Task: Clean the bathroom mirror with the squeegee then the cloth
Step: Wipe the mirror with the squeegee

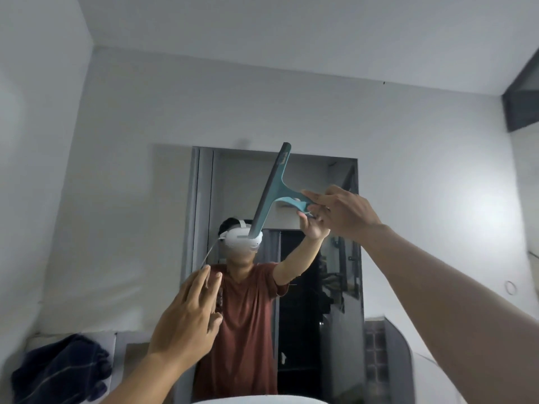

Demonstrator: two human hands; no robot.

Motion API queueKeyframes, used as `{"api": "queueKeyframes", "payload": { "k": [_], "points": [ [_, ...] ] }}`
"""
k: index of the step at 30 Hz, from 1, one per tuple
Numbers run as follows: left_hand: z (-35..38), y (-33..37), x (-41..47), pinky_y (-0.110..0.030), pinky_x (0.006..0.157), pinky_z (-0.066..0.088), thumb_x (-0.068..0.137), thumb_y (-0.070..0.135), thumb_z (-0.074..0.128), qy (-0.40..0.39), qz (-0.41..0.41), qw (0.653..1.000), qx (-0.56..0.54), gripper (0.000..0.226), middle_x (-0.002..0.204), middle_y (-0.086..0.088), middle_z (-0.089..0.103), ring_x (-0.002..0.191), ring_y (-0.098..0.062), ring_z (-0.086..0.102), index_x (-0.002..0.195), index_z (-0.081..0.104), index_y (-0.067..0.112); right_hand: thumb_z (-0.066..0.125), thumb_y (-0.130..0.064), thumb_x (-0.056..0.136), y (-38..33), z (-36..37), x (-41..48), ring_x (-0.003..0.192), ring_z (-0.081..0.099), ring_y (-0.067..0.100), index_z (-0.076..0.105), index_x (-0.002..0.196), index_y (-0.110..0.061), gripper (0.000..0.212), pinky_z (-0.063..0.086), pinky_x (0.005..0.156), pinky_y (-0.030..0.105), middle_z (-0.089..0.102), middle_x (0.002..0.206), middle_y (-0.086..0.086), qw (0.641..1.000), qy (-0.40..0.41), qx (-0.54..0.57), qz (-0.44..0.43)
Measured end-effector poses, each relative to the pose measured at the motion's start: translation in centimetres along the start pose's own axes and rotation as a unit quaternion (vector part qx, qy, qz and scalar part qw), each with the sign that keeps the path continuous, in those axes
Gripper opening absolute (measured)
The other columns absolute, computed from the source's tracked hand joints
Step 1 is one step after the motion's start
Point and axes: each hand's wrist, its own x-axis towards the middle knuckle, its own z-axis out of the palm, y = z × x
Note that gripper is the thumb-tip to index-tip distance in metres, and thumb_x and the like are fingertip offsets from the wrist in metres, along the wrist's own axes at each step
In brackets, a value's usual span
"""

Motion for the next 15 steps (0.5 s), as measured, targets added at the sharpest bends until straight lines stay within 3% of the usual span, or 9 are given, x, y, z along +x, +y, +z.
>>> {"api": "queueKeyframes", "payload": {
  "k": [4, 8, 15],
  "points": [
    [0.4, 0.1, -0.2, -0.038, 0.092, 0.060, 0.074, 0.034, 0.080, -0.003, -0.003, 1.000, -0.020, 0.089, 0.157, -0.017, 0.039, 0.143, -0.035, 0.043, 0.151, 0.044, 0.009, 0.038, -0.048, 0.103, -0.4, -0.2, -0.4, 0.086, 0.061, 0.017, 0.044, 0.146, -0.046, 0.043, 0.053, 0.074, 0.033, 0.055, 0.106, -0.006, 0.999, -0.007, 0.018, 0.027],
    [0.8, -0.1, -0.3, -0.045, 0.106, 0.052, 0.078, 0.032, 0.074, 0.001, 0.002, 1.000, -0.025, 0.086, 0.160, -0.020, 0.034, 0.146, -0.038, 0.039, 0.154, 0.039, 0.008, 0.040, -0.046, 0.104, -0.6, -0.2, -0.8, 0.083, 0.061, 0.018, 0.044, 0.146, -0.045, 0.042, 0.052, 0.072, 0.033, 0.051, 0.102, -0.008, 0.999, -0.003, 0.022, 0.039],
    [0.7, 0.0, -0.2, -0.048, 0.113, 0.044, 0.077, 0.033, 0.076, 0.009, 0.004, 1.000, -0.012, 0.089, 0.158, -0.022, 0.036, 0.144, -0.040, 0.039, 0.153, 0.039, 0.006, 0.040, -0.045, 0.105, 0.3, -1.2, -1.7, 0.089, 0.060, 0.021, 0.044, 0.146, -0.045, 0.041, 0.045, 0.075, 0.032, 0.054, 0.106, -0.007, 0.998, -0.005, 0.020, 0.059]
  ]
}}
